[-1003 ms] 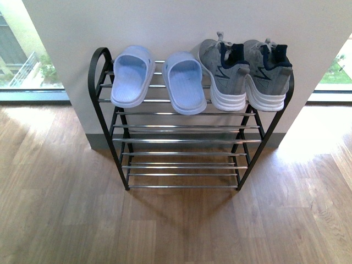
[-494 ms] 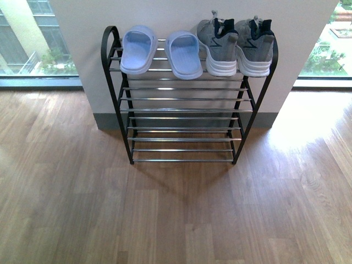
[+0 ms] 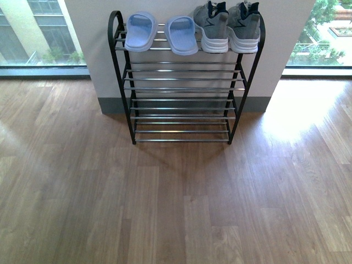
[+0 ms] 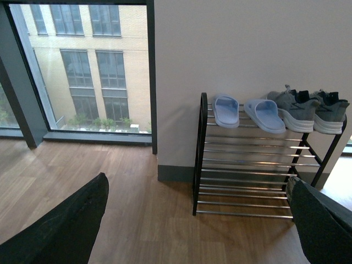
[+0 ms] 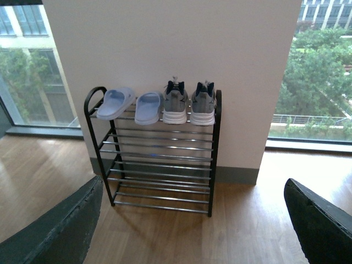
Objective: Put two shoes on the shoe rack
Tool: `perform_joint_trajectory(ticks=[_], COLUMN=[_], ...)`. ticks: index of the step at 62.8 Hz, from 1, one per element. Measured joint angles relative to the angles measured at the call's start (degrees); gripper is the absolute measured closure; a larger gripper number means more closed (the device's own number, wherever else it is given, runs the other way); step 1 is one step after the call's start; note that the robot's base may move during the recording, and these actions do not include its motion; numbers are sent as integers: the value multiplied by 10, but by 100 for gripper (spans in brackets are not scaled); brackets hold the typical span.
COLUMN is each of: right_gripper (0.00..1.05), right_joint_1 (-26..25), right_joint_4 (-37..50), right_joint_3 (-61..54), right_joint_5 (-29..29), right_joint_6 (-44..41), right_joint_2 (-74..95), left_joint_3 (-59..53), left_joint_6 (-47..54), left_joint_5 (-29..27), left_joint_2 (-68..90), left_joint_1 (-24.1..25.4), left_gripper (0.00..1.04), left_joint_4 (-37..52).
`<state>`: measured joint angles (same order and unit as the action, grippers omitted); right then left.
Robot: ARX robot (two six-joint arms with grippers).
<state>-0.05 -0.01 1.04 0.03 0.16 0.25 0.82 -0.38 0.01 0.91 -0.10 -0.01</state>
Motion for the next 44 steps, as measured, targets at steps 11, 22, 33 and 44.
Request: perform_joint_trajectory(ticks=[11,22,33,44], right_gripper=[9,9,9,9], right_joint_1=[0,0,0,0], right_joint_4=[0,0,0,0], right_joint_3=[0,0,0,0], right_joint_5=[0,0,0,0], right_joint_6=[0,0,0,0], right_joint_2=[0,0,0,0], left_joint_3=[0,0,0,0], left_joint_6=[0,0,0,0], left_joint_5=[0,0,0,0], left_joint_2=[0,0,0,0], left_joint_1=[0,0,0,0], left_gripper=[9,9,9,9], left_joint_4=[0,0,0,0])
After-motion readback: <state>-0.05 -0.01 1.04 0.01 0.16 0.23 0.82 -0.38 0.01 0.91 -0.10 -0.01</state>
